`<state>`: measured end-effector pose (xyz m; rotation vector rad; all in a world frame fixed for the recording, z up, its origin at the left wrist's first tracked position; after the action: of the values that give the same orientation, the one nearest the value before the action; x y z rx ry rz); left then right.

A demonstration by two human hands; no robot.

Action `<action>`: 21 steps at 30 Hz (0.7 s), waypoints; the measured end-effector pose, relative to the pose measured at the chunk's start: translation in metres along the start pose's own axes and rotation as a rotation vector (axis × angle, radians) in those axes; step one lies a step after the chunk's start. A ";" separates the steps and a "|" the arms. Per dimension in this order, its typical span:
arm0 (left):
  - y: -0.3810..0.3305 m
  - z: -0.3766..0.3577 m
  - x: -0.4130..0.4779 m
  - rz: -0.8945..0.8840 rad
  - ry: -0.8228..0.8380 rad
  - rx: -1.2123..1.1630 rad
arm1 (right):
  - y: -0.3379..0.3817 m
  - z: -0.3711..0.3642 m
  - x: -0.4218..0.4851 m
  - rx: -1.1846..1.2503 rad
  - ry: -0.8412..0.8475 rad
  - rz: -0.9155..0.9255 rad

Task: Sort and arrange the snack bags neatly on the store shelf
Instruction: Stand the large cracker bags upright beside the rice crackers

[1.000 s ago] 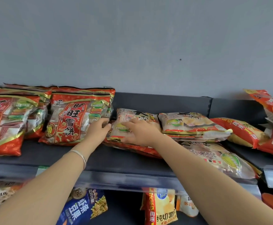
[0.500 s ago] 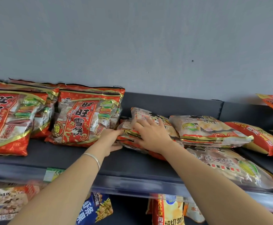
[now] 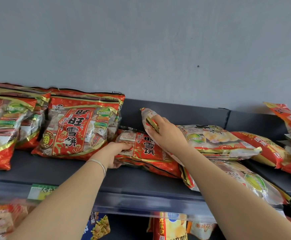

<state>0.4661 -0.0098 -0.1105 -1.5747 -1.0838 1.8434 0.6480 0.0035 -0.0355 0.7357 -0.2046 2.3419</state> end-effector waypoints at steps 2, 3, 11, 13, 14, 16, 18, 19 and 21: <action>-0.002 -0.002 -0.007 -0.024 -0.035 0.028 | 0.000 0.000 0.000 -0.008 -0.005 -0.003; -0.005 -0.004 -0.011 -0.060 -0.055 0.036 | 0.000 0.000 -0.001 -0.015 -0.007 -0.007; -0.017 -0.025 -0.053 -0.302 -0.090 -0.054 | -0.003 0.004 -0.003 -0.035 -0.094 -0.085; -0.019 -0.025 -0.065 -0.373 -0.122 -0.050 | -0.004 0.003 -0.003 -0.037 -0.109 -0.104; -0.021 -0.024 -0.073 -0.416 -0.138 -0.032 | -0.004 0.003 -0.003 -0.035 -0.117 -0.110; -0.026 -0.019 -0.092 -0.524 -0.191 0.038 | -0.004 0.002 -0.002 -0.025 -0.145 -0.132; -0.031 -0.011 -0.112 -0.607 -0.240 0.075 | -0.004 0.002 -0.004 -0.007 -0.181 -0.155; -0.033 -0.005 -0.119 -0.629 -0.264 0.082 | -0.004 0.002 -0.004 0.003 -0.194 -0.164; -0.031 0.009 -0.132 -0.648 -0.333 0.093 | -0.003 -0.002 -0.006 0.032 -0.185 -0.177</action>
<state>0.4822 -0.0976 -0.0079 -0.7362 -1.4190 1.6805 0.6526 0.0033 -0.0409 0.9475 -0.1754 2.1156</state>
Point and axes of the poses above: each hand's wrist, its own x-axis towards the middle knuckle, its own z-axis out of the back of the hand, y = z × x, the point moved 2 cm from there along x, towards the middle knuckle, and after that the axes turned 14 degrees about z, right-handed, at the moved point
